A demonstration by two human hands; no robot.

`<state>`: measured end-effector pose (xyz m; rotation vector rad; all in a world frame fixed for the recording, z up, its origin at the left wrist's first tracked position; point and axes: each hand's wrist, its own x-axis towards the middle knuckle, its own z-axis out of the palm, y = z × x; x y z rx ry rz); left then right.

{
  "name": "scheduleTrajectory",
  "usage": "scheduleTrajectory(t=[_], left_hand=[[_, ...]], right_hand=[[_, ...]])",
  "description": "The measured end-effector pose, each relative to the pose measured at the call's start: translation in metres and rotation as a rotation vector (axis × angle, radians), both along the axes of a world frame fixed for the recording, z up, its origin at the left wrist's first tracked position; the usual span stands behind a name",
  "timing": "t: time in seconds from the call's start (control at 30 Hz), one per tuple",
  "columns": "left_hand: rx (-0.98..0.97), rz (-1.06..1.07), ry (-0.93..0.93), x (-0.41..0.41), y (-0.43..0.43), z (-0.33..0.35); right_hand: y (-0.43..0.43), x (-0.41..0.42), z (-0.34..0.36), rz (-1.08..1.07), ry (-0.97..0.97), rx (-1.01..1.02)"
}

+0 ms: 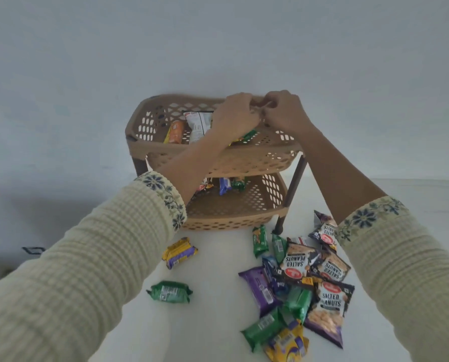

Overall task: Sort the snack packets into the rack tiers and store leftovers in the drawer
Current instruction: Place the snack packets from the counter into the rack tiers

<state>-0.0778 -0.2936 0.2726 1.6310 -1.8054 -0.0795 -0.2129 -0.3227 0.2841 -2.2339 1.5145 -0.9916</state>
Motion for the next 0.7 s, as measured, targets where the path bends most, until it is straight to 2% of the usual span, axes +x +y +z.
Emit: scheduleTrajectory(t=[0.17,0.33,0.43,0.5,0.57,0.7], left_hand=[[-0.204,-0.084,0.052,-0.016,0.041,-0.008],[-0.422,-0.197,0.035,-0.044,0.08,-0.032],[-0.52,-0.246,-0.042,-0.06,0.101,-0.056],[-0.472,-0.284,-0.019,-0.068,0.115,-0.077],[-0.346,-0.333,0.033,-0.074,0.128,-0.102],[0.076,-0.299,0.047,-0.073,0.147,-0.156]], right_hand=[[0.046,-0.023,-0.011,-0.062,-0.193,-0.042],[0.083,-0.044,-0.032,-0.172,-0.381,-0.268],[0.102,-0.06,-0.048,-0.241,-0.438,-0.318],[0.117,-0.069,-0.064,-0.262,-0.452,-0.305],[0.13,-0.076,-0.084,-0.296,-0.433,-0.272],[0.153,-0.087,-0.133,-0.424,-0.267,-0.085]])
